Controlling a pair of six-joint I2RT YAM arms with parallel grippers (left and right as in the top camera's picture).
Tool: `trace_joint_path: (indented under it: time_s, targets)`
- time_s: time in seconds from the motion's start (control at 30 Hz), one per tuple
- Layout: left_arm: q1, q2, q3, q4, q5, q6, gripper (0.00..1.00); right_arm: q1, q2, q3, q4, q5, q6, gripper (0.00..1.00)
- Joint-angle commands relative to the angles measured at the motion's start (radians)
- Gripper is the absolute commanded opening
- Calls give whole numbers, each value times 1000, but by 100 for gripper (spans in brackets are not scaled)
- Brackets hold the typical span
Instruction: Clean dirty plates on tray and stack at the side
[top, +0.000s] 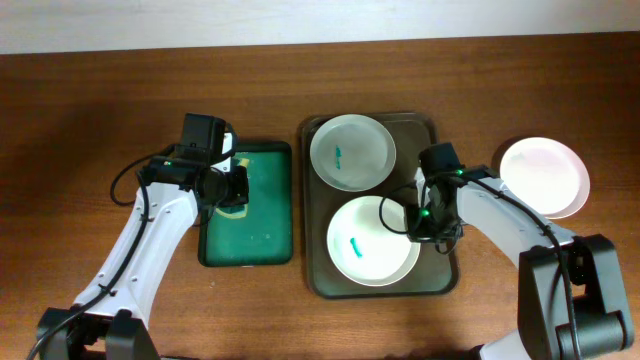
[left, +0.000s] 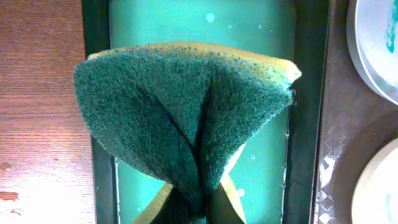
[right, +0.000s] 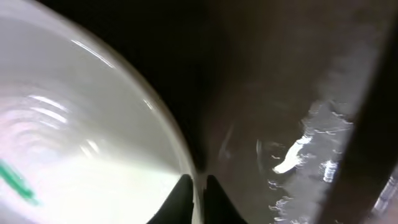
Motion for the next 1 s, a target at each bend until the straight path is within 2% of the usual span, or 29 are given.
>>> trace_joint_path:
  time_s: [0.0, 0.03, 0.2, 0.23, 0.27, 0.3, 0.4, 0.6, 0.67, 0.87, 0.9, 0.93, 0.97]
  targets:
    - [-2, -24, 3, 2, -3, 17, 0, 0, -7, -6, 8, -138, 58, 9]
    - [-2, -24, 3, 2, -4, 17, 0, 0, -7, -6, 8, -138, 63, 9]
    - [-2, -24, 3, 2, -4, 17, 0, -5, -7, 8, 7, -134, 62, 32]
    - [-2, -24, 3, 2, -4, 17, 0, -11, -7, 31, -3, -134, 62, 40]
    - [-2, -24, 3, 1, -4, 18, 0, -22, -7, 61, -24, -130, 58, 52]
    - [-2, -24, 3, -1, -4, 24, 0, -29, -7, 87, -48, -113, 54, 57]
    - [-2, -24, 3, -14, -4, 40, 0, -57, -7, 206, -167, -6, 50, 58]
    - [-2, -24, 3, -32, -3, 73, 0, -71, -8, 452, -349, 42, -22, 61]
    - [-2, -24, 3, -46, -3, 77, 0, -95, -8, 476, -377, 104, -25, 64]
    - [-10, -23, 3, -42, 5, 77, 0, -223, -8, 476, -428, 115, -48, 72]
    - [-28, -23, 3, -40, 39, 78, 0, -250, -8, 475, -441, 115, -47, 77]
    - [-55, -23, 3, -37, 79, 85, 0, -276, -8, 471, -454, 114, -47, 88]
    - [-85, -23, 3, -35, 108, 84, 0, -284, -7, 463, -467, 107, -47, 91]
